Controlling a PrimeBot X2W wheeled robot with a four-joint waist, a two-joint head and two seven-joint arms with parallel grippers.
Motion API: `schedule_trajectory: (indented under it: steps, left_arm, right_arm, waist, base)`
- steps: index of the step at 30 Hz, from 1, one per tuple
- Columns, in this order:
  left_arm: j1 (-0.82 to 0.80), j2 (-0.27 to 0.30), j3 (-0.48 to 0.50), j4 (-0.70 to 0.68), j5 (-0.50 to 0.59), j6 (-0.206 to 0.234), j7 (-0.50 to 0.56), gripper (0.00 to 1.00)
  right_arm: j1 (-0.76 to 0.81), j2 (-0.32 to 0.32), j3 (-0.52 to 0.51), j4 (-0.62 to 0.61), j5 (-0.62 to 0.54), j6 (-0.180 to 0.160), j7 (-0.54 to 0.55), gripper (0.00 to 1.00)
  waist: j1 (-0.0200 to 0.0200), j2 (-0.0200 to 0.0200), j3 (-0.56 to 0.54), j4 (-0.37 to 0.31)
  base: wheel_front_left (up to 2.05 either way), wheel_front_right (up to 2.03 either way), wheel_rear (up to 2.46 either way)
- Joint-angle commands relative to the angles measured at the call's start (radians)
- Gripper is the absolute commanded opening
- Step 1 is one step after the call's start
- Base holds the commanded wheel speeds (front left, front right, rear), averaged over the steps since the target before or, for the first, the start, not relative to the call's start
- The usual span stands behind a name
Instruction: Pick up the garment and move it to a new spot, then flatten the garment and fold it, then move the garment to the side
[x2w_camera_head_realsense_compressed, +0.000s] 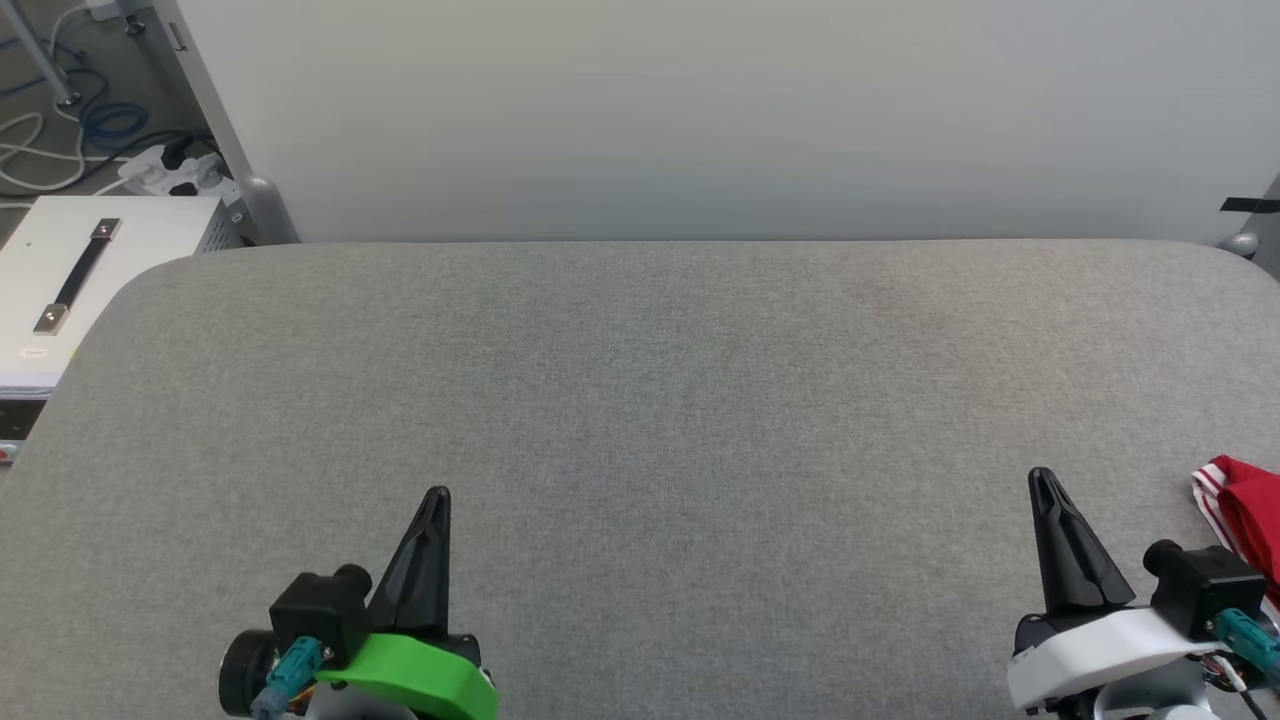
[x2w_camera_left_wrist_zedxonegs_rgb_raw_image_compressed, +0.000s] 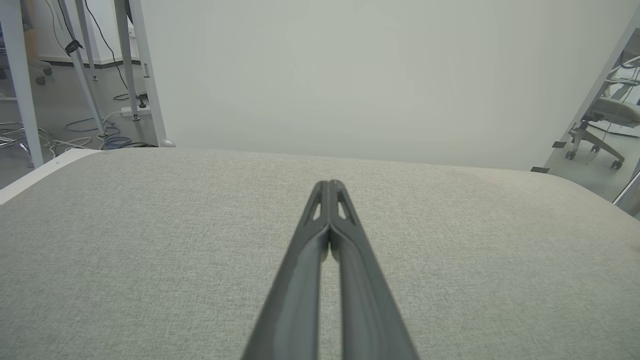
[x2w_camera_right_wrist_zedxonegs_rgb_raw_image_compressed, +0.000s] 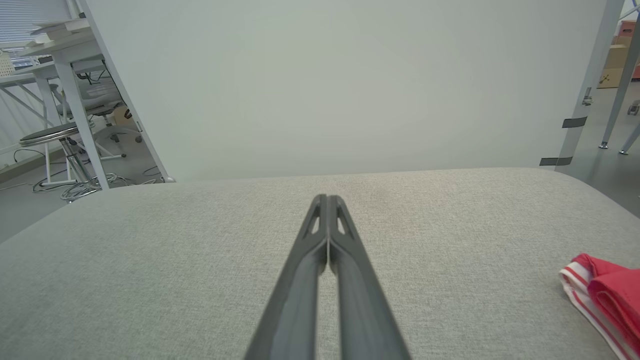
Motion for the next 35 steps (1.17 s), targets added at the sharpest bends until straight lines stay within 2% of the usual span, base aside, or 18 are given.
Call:
schedule_trajectory:
  steps: [1, 35]
  left_arm:
    - [-0.010, -0.003, 0.007, -0.009, 0.015, 0.007, 0.005, 0.00]
    - [-0.028, -0.005, 0.034, -0.035, 0.084, 0.044, 0.081, 0.00]
  right_arm:
    - [-0.007, 0.009, -0.002, -0.007, -0.013, 0.000, 0.006, 0.00]
    - [-0.019, 0.034, -0.011, -0.031, -0.101, -0.001, 0.081, 0.00]
  waist:
    - [0.0000, 0.0000, 0.000, 0.000]
    - [0.0000, 0.0000, 0.012, -0.011]
  base:
    - [0.00, 0.00, 0.00]
    - [0.00, 0.00, 0.00]
